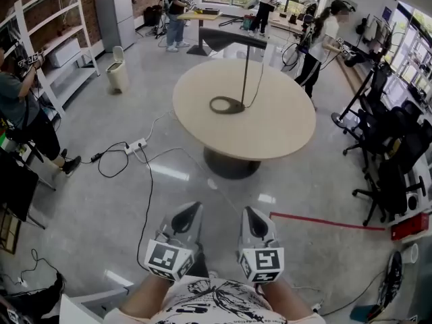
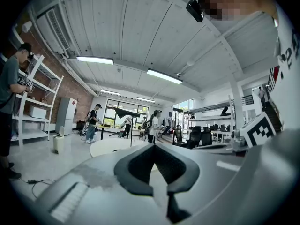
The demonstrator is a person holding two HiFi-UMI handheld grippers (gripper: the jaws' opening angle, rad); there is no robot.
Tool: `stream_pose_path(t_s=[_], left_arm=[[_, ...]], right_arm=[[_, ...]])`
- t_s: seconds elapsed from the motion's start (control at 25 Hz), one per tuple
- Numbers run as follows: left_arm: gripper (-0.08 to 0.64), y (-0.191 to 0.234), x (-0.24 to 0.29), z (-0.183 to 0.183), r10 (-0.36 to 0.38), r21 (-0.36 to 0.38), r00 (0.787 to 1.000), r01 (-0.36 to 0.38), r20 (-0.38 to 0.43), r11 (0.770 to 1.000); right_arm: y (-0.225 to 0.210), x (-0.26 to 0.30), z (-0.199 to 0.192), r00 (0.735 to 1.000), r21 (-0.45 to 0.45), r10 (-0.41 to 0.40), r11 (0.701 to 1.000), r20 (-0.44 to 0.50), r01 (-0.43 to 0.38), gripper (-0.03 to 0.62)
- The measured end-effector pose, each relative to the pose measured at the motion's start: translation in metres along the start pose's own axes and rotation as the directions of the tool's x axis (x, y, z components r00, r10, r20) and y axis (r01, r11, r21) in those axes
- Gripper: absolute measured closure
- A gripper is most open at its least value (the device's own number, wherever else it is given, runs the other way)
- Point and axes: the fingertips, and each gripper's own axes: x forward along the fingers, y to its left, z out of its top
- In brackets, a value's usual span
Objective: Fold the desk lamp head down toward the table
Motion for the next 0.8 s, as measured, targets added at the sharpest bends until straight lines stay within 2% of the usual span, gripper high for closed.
stream_pose_path(t_s=[0.32, 0.56, 0.8], left_arm=[[0.555, 0.059, 0.046, 0.005, -0.002, -0.031, 1.000, 0.001, -0.017, 1.000], [0.555, 0.125, 0.098, 0.012, -0.025, -0.041, 0.999, 0.023, -0.039, 0.999], [0.554, 0.192, 0.155, 0.030, -0.051, -0.037, 0.998, 0.050, -0.027, 0.998]], right_arm=[[-0.011, 0.070, 0.000, 0.998, 0.017, -0.016, 1.000, -0.058, 0.017, 0.583], [-0.020, 0.146, 0.013, 0.998, 0.049, -0.046, 0.998, -0.051, 0.048, 0.584], [-0.031, 0.226, 0.039, 0.996, 0.041, -0.084, 0.996, -0.031, 0.085, 0.583]])
